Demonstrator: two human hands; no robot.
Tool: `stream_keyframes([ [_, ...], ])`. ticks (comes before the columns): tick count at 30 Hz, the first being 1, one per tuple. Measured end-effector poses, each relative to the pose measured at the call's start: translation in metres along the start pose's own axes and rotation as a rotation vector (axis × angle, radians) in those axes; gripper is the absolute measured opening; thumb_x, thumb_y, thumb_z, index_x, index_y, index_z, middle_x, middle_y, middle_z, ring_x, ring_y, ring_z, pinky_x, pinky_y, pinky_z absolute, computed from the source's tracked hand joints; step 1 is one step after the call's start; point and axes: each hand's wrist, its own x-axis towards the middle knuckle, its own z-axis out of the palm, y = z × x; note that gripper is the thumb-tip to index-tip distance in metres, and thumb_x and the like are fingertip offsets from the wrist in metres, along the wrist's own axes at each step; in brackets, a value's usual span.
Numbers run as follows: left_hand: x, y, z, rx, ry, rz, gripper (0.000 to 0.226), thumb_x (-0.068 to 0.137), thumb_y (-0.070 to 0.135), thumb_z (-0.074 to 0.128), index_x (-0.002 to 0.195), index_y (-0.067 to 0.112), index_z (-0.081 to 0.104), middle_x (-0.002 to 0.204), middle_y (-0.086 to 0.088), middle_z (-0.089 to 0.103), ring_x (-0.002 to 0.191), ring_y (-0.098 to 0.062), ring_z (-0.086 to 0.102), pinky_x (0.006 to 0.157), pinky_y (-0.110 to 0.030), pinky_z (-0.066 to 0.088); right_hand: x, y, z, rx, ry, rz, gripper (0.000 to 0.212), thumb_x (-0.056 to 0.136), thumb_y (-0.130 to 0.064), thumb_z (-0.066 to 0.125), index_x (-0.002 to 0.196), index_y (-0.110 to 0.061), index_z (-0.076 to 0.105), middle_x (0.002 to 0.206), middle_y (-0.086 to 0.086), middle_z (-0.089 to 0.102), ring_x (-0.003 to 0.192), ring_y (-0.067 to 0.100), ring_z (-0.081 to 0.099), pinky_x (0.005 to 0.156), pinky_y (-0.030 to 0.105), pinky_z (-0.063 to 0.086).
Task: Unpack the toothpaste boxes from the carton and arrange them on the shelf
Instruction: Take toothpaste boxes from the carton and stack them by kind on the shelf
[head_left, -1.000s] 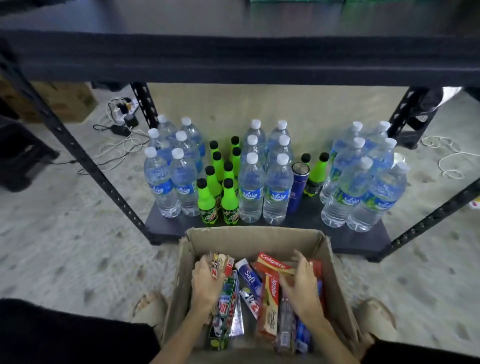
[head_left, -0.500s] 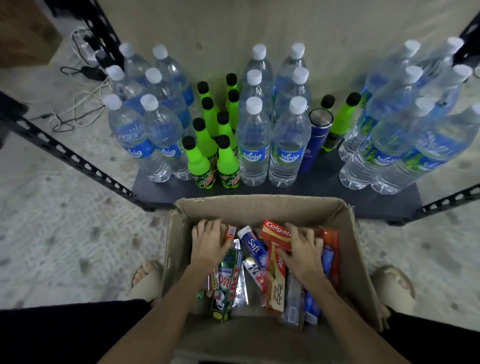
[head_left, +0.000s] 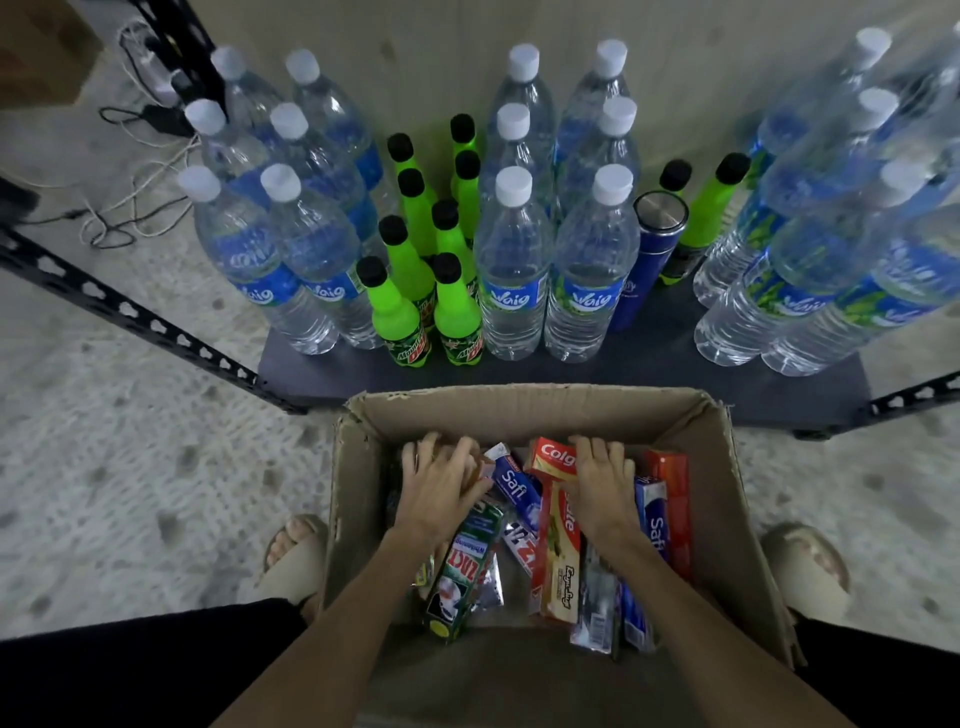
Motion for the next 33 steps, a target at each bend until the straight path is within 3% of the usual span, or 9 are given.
stream_keyframes([
  [6,-0.022,0.021,-0.009,-0.274,-0.039,0.009,0.027,0.098,0.056,0.049,0.113,0.039,0.035,0.116,0.012,0.068,0.121,-0.009,0.058,0.119,-0.037,0.016,-0.014,0.015,-0.013,0.037,0.082,-0.087,0.052,0.09,-0.036,0.069,0.139,-0.027,0.052,0.133,-0.006,0.055,0.117,0.016,0.043,0.099,0.035,0.035],
  [8,-0.033,0.02,-0.012,-0.382,-0.053,-0.018,0.029,0.099,0.056,0.048,0.118,0.04,0.033,0.117,0.013,0.068,0.114,-0.005,0.062,0.115,-0.039,0.035,-0.019,0.018,-0.022,0.057,0.13,-0.129,0.053,0.09,-0.044,0.066,0.139,-0.03,0.051,0.132,-0.009,0.056,0.116,0.014,0.043,0.097,0.034,0.035],
  [10,-0.043,0.018,-0.019,-0.44,-0.041,-0.032,0.031,0.099,0.053,0.05,0.122,0.038,0.036,0.12,0.012,0.065,0.106,-0.003,0.064,0.098,-0.031,0.052,-0.023,0.017,-0.033,0.077,0.159,-0.172,0.055,0.092,-0.051,0.061,0.142,-0.032,0.049,0.134,-0.01,0.055,0.117,0.013,0.042,0.097,0.034,0.034],
  [13,-0.051,0.019,-0.04,-0.468,0.012,0.01,0.038,0.099,0.055,0.049,0.128,0.034,0.038,0.126,0.011,0.058,0.11,-0.003,0.06,0.092,-0.024,0.049,-0.028,0.004,-0.054,0.11,0.21,-0.256,0.058,0.095,-0.053,0.056,0.147,-0.03,0.046,0.134,-0.009,0.053,0.118,0.014,0.041,0.097,0.033,0.032],
  [21,-0.066,0.043,-0.114,-0.613,0.241,0.112,0.046,0.097,0.045,0.061,0.136,0.032,0.041,0.124,0.019,0.059,0.117,0.005,0.056,0.103,-0.03,0.048,-0.053,-0.023,-0.111,0.11,0.331,-0.372,0.059,0.094,-0.049,0.059,0.148,-0.029,0.046,0.13,-0.003,0.054,0.112,0.019,0.042,0.088,0.031,0.031],
  [26,-0.079,0.058,-0.165,-0.642,0.366,0.156,0.067,0.093,0.046,0.066,0.15,0.037,0.032,0.15,0.023,0.041,0.137,0.008,0.038,0.115,-0.026,0.032,-0.072,-0.028,-0.154,0.102,0.429,-0.417,0.061,0.093,-0.052,0.058,0.149,-0.031,0.044,0.124,-0.006,0.056,0.108,0.017,0.041,0.087,0.032,0.033],
  [29,-0.089,0.071,-0.199,-0.651,0.404,0.222,0.072,0.094,0.04,0.067,0.154,0.041,0.028,0.143,0.029,0.041,0.126,0.017,0.043,0.103,-0.014,0.035,-0.081,-0.033,-0.187,0.094,0.498,-0.427,0.061,0.094,-0.056,0.052,0.15,-0.034,0.043,0.125,-0.01,0.054,0.111,0.014,0.039,0.088,0.03,0.03],
  [31,-0.095,0.078,-0.224,-0.664,0.424,0.278,0.068,0.095,0.033,0.067,0.153,0.044,0.031,0.131,0.025,0.047,0.116,0.004,0.053,0.089,-0.012,0.043,-0.087,-0.038,-0.214,0.102,0.555,-0.442,0.061,0.095,-0.059,0.046,0.151,-0.034,0.041,0.126,-0.011,0.053,0.112,0.014,0.038,0.089,0.031,0.029],
  [33,-0.099,0.083,-0.252,-0.659,0.47,0.344,0.057,0.096,0.028,0.065,0.147,0.042,0.043,0.122,0.021,0.048,0.113,-0.008,0.055,0.089,-0.018,0.044,-0.095,-0.043,-0.245,0.107,0.619,-0.464,0.062,0.095,-0.06,0.043,0.151,-0.034,0.041,0.127,-0.01,0.052,0.111,0.013,0.037,0.088,0.03,0.029],
])
